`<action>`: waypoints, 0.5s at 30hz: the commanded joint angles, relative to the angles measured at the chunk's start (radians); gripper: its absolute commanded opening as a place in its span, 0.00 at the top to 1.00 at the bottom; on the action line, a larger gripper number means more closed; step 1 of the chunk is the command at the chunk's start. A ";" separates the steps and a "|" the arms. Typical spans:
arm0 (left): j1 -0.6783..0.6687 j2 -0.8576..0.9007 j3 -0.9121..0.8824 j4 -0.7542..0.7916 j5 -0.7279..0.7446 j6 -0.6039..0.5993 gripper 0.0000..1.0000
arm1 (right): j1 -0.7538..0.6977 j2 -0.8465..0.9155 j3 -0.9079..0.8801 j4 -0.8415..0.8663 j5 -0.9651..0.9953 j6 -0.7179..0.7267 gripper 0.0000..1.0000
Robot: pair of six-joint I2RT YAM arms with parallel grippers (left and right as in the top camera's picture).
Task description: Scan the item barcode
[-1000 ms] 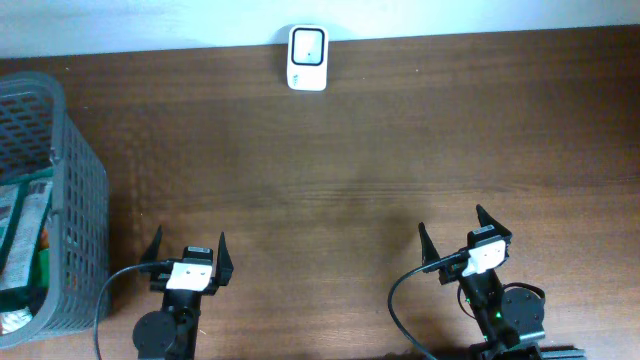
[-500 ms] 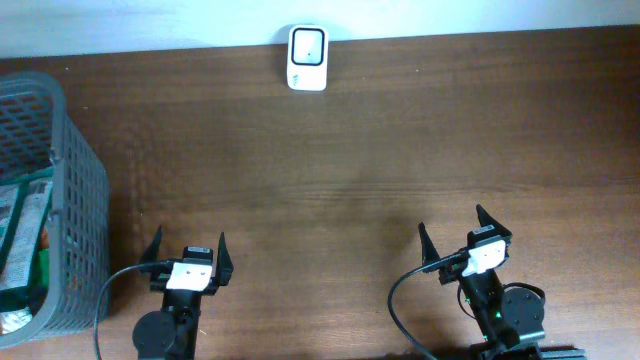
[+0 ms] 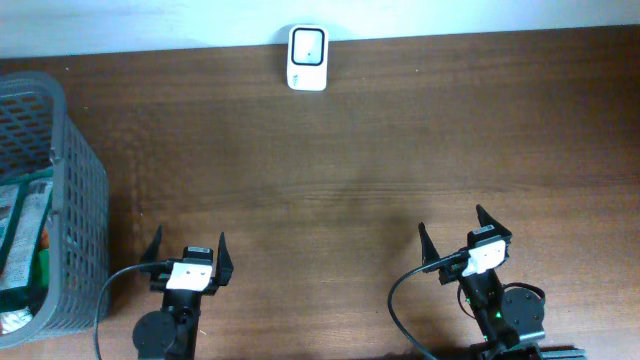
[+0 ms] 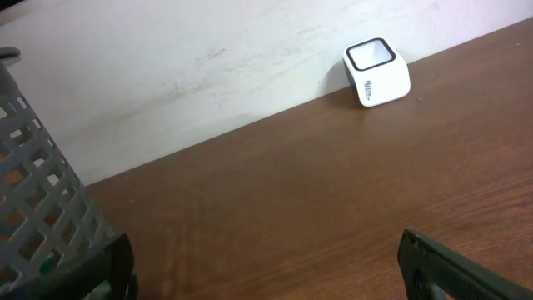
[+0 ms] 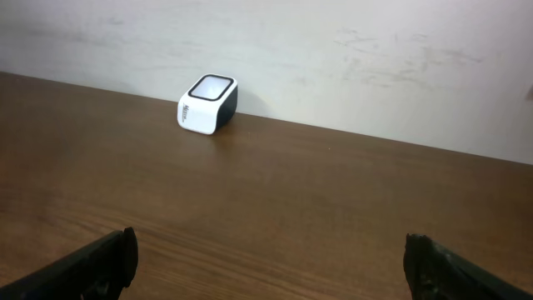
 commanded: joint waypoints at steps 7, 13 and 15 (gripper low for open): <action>0.005 -0.003 0.041 0.016 0.006 -0.092 0.01 | -0.007 -0.010 -0.005 -0.003 -0.013 0.004 0.02; 0.005 -0.003 0.121 -0.003 -0.015 -0.145 0.01 | -0.007 -0.010 -0.005 -0.003 -0.013 0.004 0.02; 0.005 0.013 0.158 -0.050 -0.015 -0.150 0.01 | -0.007 -0.010 -0.005 -0.003 -0.013 0.004 0.02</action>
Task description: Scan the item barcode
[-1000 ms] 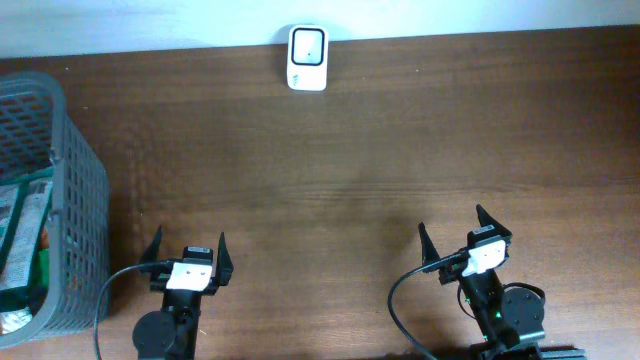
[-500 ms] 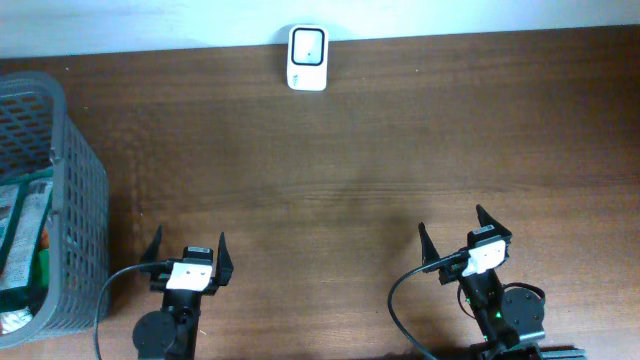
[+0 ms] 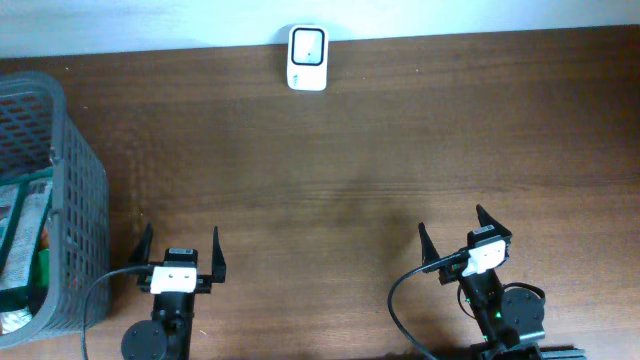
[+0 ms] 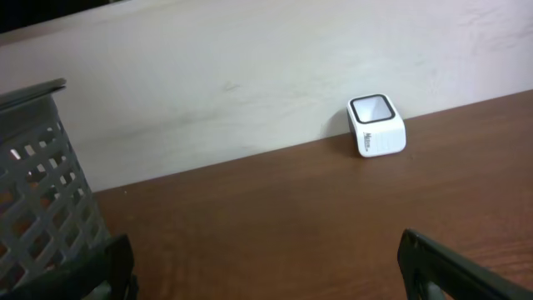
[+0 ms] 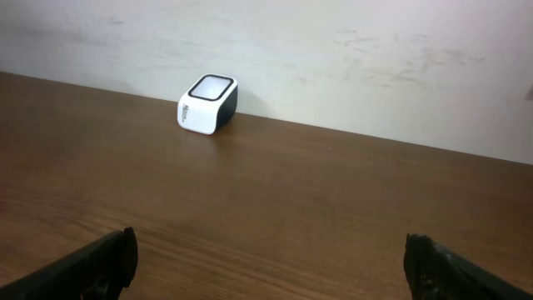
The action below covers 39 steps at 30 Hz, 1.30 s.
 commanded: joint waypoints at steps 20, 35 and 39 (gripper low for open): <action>0.005 0.894 1.035 -0.465 0.109 -0.111 0.01 | -0.007 -0.010 -0.005 -0.003 -0.013 0.004 0.02; 0.420 1.410 1.866 -0.879 0.097 -0.179 0.01 | -0.007 -0.010 -0.005 -0.003 -0.013 0.004 0.02; 0.615 1.514 1.863 -0.986 -0.118 -0.205 0.01 | -0.007 -0.010 -0.005 -0.003 -0.013 0.004 0.01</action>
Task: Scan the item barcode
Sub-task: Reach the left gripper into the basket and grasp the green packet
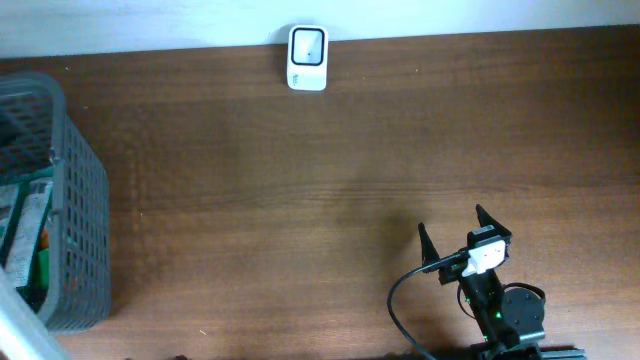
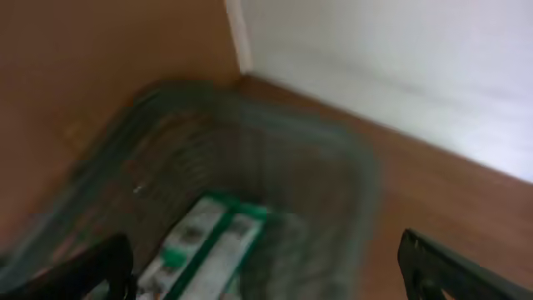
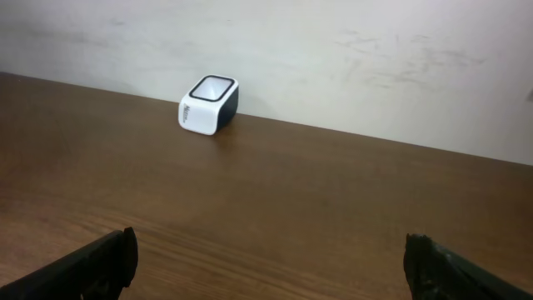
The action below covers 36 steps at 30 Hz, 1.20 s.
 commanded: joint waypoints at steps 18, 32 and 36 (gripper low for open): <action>0.037 0.207 -0.408 0.101 -0.197 0.009 0.05 | -0.007 -0.008 -0.005 -0.004 -0.010 0.004 0.02; 0.045 0.389 -0.443 0.222 -0.197 0.318 0.13 | -0.007 -0.008 -0.005 -0.004 -0.010 0.003 0.02; 0.067 0.481 -0.443 0.243 -0.197 0.325 0.16 | -0.007 -0.008 -0.005 -0.004 -0.010 0.003 0.02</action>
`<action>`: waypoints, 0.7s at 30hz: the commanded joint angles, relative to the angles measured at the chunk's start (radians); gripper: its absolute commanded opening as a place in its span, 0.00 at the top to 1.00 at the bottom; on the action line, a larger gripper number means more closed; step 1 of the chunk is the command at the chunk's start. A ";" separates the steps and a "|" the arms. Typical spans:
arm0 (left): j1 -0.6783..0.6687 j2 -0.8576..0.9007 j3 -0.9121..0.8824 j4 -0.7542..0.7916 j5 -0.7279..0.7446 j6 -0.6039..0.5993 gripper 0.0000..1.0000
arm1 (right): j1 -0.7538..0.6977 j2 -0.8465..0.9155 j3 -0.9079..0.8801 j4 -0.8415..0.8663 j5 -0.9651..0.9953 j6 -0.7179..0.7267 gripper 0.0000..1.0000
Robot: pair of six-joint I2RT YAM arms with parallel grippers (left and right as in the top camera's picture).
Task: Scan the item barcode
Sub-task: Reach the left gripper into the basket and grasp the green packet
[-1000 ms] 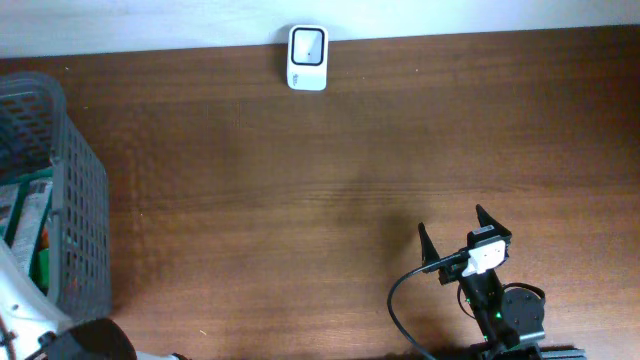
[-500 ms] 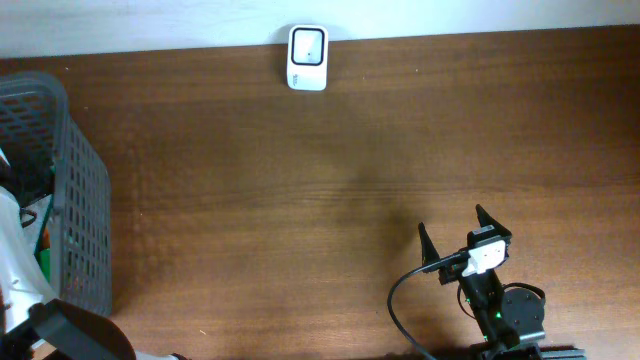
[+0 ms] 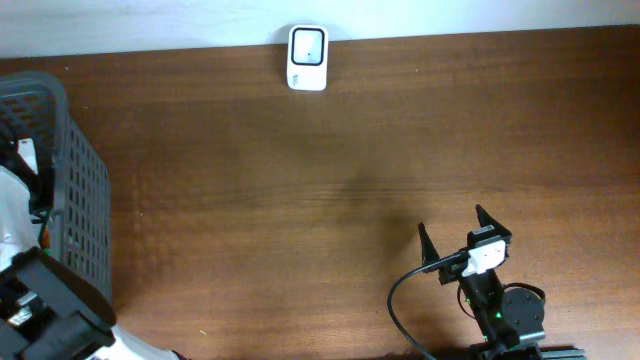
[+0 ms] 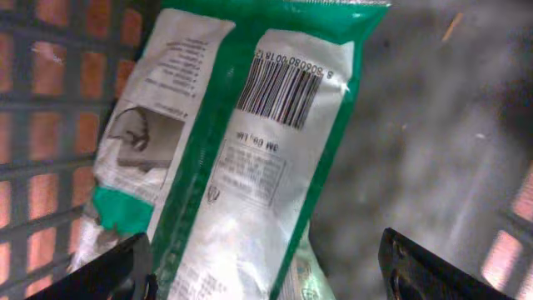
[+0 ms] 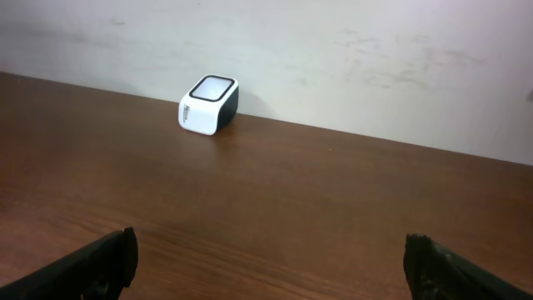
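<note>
A green and white packet [image 4: 250,142] lies in the grey basket [image 3: 85,200], its barcode [image 4: 281,87] facing up. My left gripper [image 4: 266,279] is open inside the basket, just above the packet and straddling it. In the overhead view the left arm [image 3: 15,225] covers the basket's inside. The white scanner [image 3: 307,45] stands at the table's far edge against the wall and also shows as the scanner [image 5: 208,104] in the right wrist view. My right gripper [image 3: 452,225] rests open at the front right with nothing in it.
The basket's mesh wall [image 4: 50,83] stands close on the left of the packet. Its dark floor [image 4: 433,125] shows on the right. The brown table [image 3: 350,170] runs from the basket to the scanner. A black cable [image 3: 400,300] loops at the right arm's base.
My left gripper was high over the basket in a blurred view. Now it is down inside, close over the packet and still open. The right arm has not moved.
Both grippers stood open at the table's front, the left one beside the basket and facing the scanner. The left then sat a little further left. Later it looked down on the basket from above. Now it is inside, over the packet.
</note>
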 commanded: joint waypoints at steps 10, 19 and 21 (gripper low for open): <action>0.053 0.151 -0.006 0.126 -0.072 0.023 1.00 | -0.007 -0.008 -0.005 -0.004 -0.010 0.004 0.02; 0.051 -0.204 -0.006 0.059 -0.037 -0.039 1.00 | -0.007 -0.008 -0.005 -0.004 -0.010 0.004 0.01; 0.051 -0.329 -0.006 0.027 0.016 -0.062 1.00 | -0.007 -0.008 -0.005 -0.004 -0.010 0.004 0.02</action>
